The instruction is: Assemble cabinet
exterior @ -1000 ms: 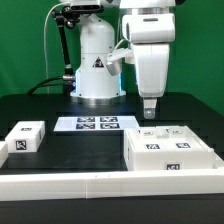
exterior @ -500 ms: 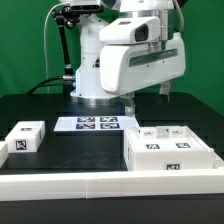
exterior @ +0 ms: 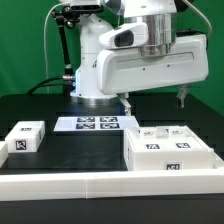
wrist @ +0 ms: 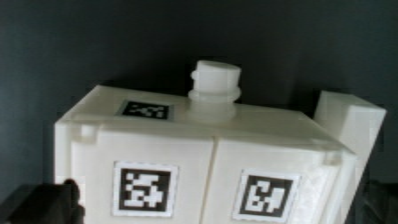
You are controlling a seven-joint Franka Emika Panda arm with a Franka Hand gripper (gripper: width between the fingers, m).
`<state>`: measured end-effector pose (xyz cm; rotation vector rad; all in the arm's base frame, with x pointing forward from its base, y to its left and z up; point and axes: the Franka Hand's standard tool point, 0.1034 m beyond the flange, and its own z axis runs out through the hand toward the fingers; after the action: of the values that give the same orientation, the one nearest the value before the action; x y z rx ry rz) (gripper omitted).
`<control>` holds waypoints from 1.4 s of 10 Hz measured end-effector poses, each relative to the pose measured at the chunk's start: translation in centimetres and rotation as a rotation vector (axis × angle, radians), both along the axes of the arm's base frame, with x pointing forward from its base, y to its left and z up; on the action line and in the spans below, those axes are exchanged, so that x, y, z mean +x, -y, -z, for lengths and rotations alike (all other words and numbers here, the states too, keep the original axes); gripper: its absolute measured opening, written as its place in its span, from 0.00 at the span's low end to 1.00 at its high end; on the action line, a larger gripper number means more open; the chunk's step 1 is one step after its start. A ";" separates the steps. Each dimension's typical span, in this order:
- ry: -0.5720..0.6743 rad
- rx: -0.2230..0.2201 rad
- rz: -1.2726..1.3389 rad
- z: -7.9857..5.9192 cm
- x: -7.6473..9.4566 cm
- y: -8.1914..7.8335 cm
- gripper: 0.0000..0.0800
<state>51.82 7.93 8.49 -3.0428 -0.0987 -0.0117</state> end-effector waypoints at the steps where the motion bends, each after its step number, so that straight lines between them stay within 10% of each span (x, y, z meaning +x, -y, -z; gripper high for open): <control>1: -0.022 -0.005 0.135 0.3 -0.5 -0.9 1.00; 5: -0.062 -0.094 0.196 2.5 -3.3 -2.1 1.00; 14: -0.065 -0.072 0.098 3.6 -3.3 -1.1 1.00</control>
Offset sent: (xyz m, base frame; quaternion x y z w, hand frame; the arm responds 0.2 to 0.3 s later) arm -0.0239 -0.0252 -0.0275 -0.1564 0.0315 -0.0824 0.9838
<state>48.47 9.02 4.89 -3.1135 0.0560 0.0860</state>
